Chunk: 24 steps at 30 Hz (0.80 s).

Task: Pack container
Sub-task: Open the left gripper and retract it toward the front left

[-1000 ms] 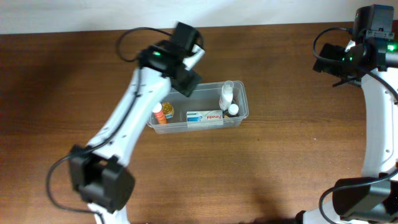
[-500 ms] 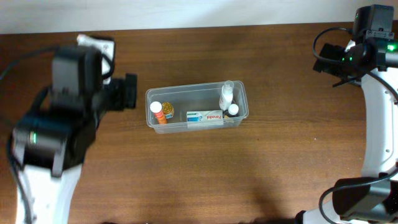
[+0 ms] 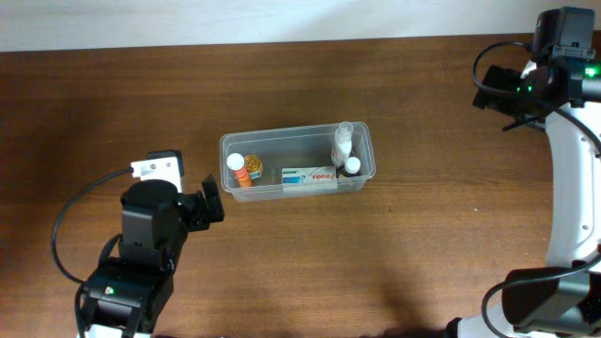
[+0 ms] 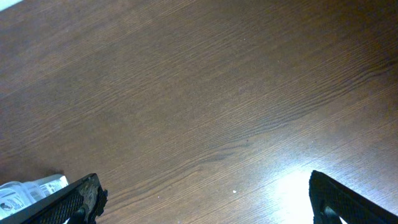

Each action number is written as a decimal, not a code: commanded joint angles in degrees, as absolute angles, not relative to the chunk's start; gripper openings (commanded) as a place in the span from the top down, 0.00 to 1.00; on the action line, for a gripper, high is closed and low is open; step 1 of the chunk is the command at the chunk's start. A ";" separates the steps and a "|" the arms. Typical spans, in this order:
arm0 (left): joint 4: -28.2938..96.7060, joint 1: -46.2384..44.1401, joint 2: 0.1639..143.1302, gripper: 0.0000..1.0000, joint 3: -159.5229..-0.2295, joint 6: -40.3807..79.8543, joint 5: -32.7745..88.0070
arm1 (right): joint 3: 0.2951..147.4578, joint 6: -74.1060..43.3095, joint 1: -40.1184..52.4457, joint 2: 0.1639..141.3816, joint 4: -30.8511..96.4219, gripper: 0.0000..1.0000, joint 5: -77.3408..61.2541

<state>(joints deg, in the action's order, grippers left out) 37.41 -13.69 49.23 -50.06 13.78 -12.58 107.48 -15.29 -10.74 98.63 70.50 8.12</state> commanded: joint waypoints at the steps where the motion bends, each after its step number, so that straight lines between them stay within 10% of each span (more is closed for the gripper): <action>1: 37.17 -13.61 50.48 0.01 -49.95 14.96 -11.18 | 108.01 -15.97 -10.96 98.15 70.54 0.02 8.62; 24: 36.75 -13.28 49.65 0.00 -49.63 11.53 -31.27 | 108.01 -15.97 -10.96 98.15 70.54 0.02 8.62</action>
<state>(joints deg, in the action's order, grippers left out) 35.94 -13.69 51.00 -50.02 12.88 -26.68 107.48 -15.29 -10.74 98.61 70.50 8.14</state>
